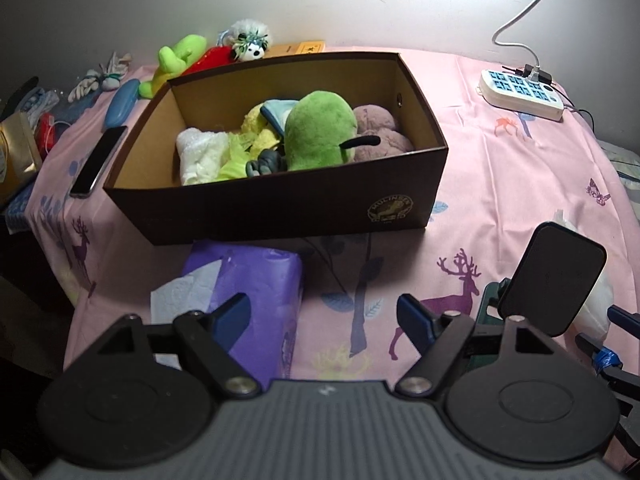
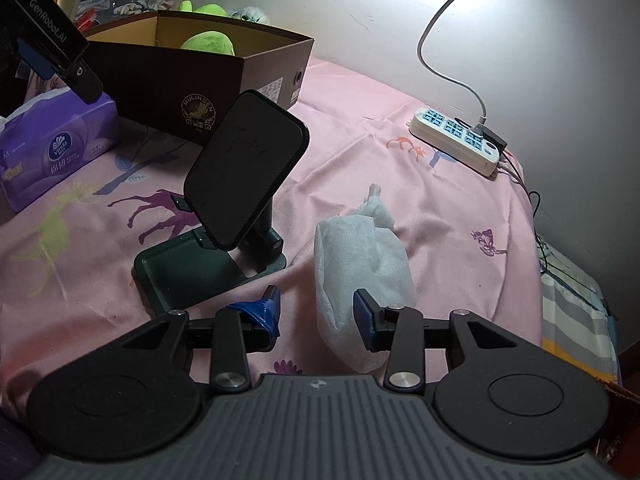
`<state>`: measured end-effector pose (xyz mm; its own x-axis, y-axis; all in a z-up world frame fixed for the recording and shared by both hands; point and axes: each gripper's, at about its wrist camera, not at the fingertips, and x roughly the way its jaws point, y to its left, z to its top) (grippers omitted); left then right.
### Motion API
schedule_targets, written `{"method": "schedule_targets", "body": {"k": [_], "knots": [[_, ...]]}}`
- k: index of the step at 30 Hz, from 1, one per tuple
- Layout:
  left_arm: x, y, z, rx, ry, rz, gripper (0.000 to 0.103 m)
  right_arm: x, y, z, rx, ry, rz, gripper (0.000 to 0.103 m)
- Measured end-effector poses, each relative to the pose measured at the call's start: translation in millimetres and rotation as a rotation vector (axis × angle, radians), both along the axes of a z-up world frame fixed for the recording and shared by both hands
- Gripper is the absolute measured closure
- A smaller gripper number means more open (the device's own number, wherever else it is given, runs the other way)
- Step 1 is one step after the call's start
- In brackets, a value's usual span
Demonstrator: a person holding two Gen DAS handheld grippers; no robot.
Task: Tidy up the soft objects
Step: 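Move the right gripper to the white plastic bag and close on it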
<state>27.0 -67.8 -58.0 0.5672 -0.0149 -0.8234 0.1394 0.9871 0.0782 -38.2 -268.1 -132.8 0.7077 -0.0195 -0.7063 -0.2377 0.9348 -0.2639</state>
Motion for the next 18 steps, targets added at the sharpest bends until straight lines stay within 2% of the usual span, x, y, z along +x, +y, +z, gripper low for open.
{"method": "schedule_targets", "body": {"k": [5,13,18], "knots": [[-3,-7,-2,0.028,0.006,0.009,0.024,3,0,-6,-0.028,-0.010,0.009,0.080],[-6,-11,-6,0.065,0.016,0.018,0.024,13,-12,-18,-0.053,-0.017,-0.040,0.079],[-7,-10,-8,0.070,0.022,0.021,0.024,22,-24,-23,-0.007,0.003,-0.101,0.079]]}}
